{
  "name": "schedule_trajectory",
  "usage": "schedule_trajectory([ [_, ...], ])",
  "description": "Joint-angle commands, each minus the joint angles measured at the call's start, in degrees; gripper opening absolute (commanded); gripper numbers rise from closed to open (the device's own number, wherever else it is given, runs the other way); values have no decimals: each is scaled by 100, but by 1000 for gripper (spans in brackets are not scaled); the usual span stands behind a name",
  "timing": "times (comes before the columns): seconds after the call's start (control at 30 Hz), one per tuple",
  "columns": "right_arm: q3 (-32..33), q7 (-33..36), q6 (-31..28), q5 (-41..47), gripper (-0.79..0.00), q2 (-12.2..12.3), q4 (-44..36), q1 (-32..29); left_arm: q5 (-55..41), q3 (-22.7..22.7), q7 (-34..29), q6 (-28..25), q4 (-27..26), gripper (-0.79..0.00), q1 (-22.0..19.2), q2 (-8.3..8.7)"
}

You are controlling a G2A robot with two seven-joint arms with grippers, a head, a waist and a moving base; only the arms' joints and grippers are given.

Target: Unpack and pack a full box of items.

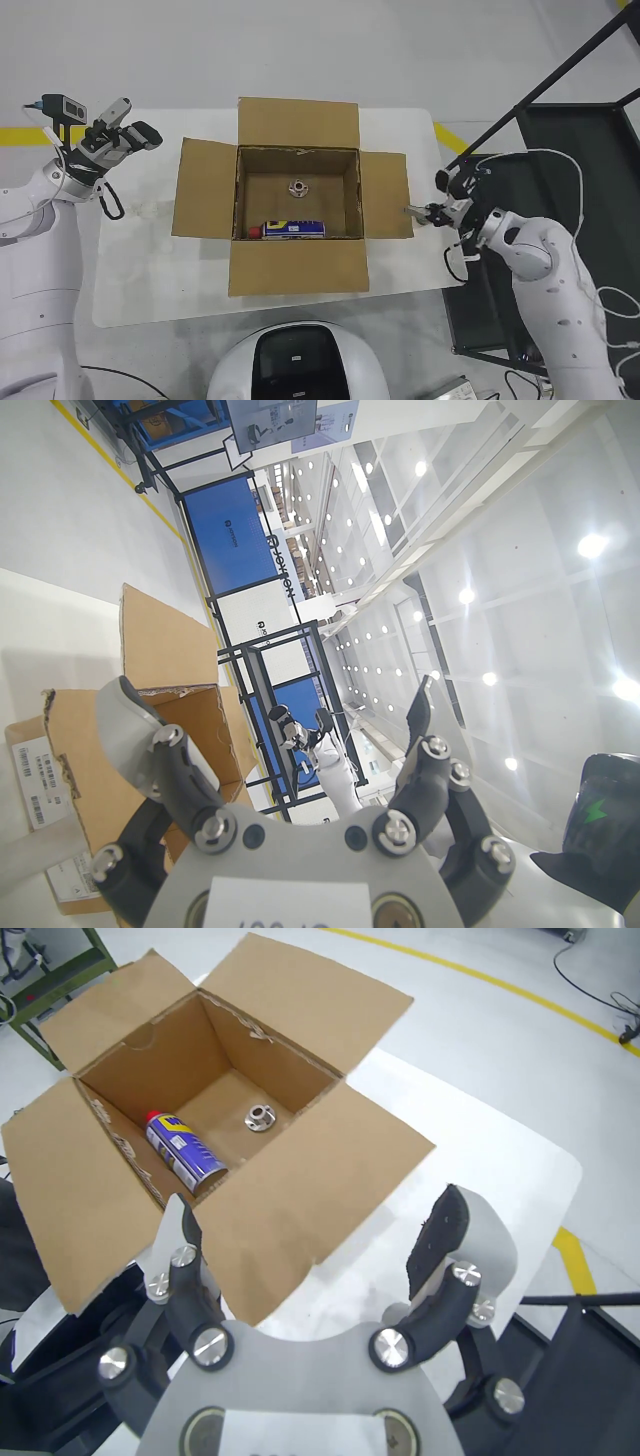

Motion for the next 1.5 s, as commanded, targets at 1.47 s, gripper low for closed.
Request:
schedule_trajectory([
  [1.47, -1249, 497, 1676, -279, 0, -116, 2941, 1351, 0, 0, 0, 0, 0, 0, 0, 0],
])
